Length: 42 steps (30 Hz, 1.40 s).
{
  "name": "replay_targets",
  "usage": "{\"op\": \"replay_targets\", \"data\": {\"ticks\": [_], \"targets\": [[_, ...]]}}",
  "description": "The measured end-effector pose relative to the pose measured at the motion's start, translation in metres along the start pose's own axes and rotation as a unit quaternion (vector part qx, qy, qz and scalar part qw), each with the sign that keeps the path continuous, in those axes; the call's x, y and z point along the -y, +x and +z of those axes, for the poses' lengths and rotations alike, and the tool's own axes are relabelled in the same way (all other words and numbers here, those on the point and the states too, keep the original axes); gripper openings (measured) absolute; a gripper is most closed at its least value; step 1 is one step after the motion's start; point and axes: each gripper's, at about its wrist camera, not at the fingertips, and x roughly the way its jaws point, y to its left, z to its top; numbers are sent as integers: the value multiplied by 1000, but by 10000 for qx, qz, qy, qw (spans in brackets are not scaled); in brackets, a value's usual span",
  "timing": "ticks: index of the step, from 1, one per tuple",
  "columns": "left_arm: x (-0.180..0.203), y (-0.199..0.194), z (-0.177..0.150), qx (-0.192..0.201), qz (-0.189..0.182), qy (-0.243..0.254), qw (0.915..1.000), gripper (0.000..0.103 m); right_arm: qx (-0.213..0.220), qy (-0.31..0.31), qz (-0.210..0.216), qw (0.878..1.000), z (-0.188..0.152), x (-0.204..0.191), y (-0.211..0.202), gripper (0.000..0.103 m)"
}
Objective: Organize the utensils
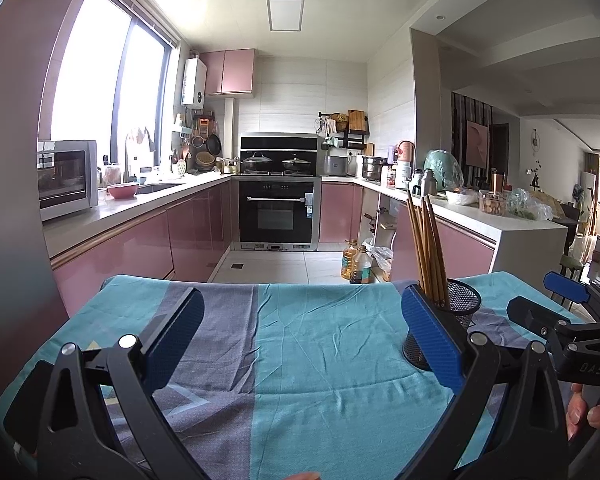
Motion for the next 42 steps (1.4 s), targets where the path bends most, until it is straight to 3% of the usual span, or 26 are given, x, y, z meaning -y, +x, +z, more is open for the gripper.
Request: {"op": "replay_targets", "data": {"ticks": [42], "targets": [[2,1,0,27,9,11,10000,97,42,20,-3,10000,1,2,0,96]]}}
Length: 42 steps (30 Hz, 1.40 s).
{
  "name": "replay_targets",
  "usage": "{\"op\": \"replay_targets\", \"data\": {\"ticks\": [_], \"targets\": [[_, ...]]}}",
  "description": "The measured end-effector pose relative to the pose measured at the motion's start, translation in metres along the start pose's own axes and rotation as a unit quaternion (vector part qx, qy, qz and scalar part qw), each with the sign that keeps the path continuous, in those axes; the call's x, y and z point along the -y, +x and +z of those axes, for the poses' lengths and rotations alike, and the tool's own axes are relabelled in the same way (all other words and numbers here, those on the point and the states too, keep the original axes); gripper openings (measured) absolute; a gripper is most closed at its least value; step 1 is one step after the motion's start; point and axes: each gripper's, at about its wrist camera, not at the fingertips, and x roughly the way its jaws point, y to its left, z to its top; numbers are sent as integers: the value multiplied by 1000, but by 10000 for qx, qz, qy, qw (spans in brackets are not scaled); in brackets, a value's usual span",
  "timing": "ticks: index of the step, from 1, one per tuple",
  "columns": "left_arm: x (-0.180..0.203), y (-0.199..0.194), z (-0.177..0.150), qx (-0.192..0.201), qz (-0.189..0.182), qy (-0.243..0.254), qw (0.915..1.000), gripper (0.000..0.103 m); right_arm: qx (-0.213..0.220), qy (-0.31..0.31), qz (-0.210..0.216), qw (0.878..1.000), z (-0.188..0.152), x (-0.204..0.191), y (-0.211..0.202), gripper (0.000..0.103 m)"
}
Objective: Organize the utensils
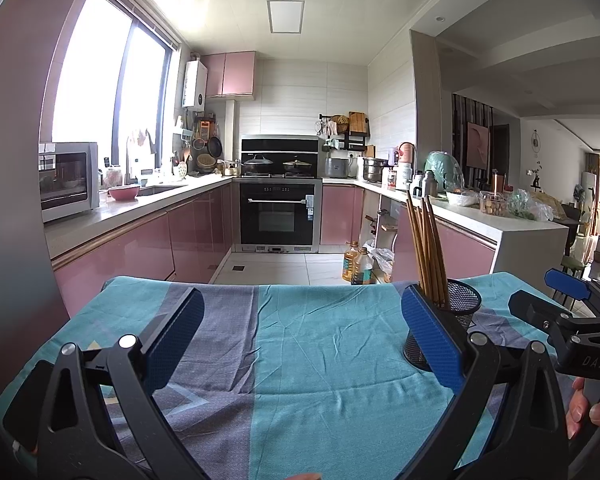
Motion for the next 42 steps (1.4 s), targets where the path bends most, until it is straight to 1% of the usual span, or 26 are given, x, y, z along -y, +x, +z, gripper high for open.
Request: {"op": "replay_targets", "data": {"ticks": [42], "targets": [[1,0,-2,22,-1,-2,10000,97,33,33,-1,10000,2,-1,0,96]]}}
